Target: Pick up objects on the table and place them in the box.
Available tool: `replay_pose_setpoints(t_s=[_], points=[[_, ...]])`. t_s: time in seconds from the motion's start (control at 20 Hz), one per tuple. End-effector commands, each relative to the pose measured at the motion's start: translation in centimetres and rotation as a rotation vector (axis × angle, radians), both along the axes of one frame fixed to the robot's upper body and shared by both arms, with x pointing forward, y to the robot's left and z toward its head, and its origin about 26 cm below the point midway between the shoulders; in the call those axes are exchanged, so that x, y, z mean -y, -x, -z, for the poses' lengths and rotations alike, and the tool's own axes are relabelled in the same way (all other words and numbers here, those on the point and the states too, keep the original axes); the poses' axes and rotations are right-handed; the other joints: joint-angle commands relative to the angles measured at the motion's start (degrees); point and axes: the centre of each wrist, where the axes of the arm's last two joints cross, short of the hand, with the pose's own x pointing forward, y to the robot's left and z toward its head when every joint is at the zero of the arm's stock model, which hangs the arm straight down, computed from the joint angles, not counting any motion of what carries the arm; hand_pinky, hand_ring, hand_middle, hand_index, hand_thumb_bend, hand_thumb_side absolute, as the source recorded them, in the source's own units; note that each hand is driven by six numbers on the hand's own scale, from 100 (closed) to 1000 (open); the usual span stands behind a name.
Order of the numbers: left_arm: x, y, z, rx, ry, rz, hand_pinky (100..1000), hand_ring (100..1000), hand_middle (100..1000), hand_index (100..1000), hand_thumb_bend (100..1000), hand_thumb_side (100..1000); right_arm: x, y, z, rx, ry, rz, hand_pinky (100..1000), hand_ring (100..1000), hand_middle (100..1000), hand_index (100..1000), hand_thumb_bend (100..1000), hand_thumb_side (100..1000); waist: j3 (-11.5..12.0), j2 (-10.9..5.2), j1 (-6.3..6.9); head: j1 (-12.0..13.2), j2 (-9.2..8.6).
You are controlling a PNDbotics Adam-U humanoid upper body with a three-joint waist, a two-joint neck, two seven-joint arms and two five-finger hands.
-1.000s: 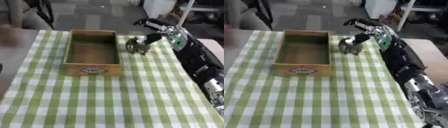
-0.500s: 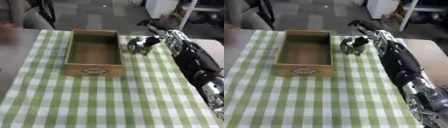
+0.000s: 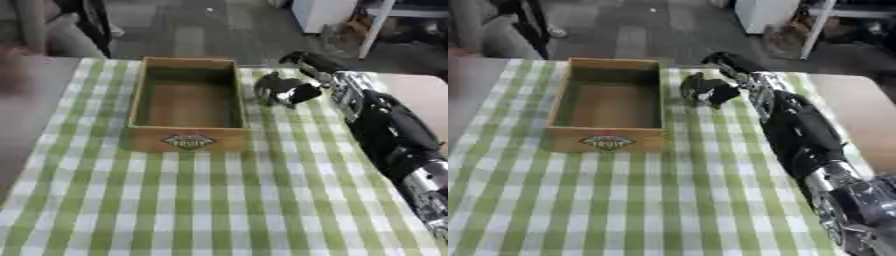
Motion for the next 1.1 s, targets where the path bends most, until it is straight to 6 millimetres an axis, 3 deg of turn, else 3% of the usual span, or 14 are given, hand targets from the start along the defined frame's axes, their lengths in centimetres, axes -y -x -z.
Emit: replay_pose_setpoints(t_s=[0.05,0.75,1.1], points=[[0.0,0.0,-0.7,0.024,-0.016,0.01,475,513,421,446,590,326,1.3,0.1,-1.2,0.027,0.019,0.033,936,969,899,934,438,520,0.01,-0.76,0.41,-0.03,-0.92],[0.1,-0.1,-0.8,0.025,-0.019,0.016,475,513,421,445,591,329,1.2,0.3,0.0,0.045,0.084,0.08,924,933,859,912,394,441,0.75,0.11,0.28,-0.28,-1.29],[0.1,0.0,-0.7,0.024,-0.017,0.015,475,513,421,445,590,330,0.9,0.3,0.6,0.072,0.101,0.103,832,839,769,849,332,300,0.88,0.22,0.24,-0.26,-1.63]])
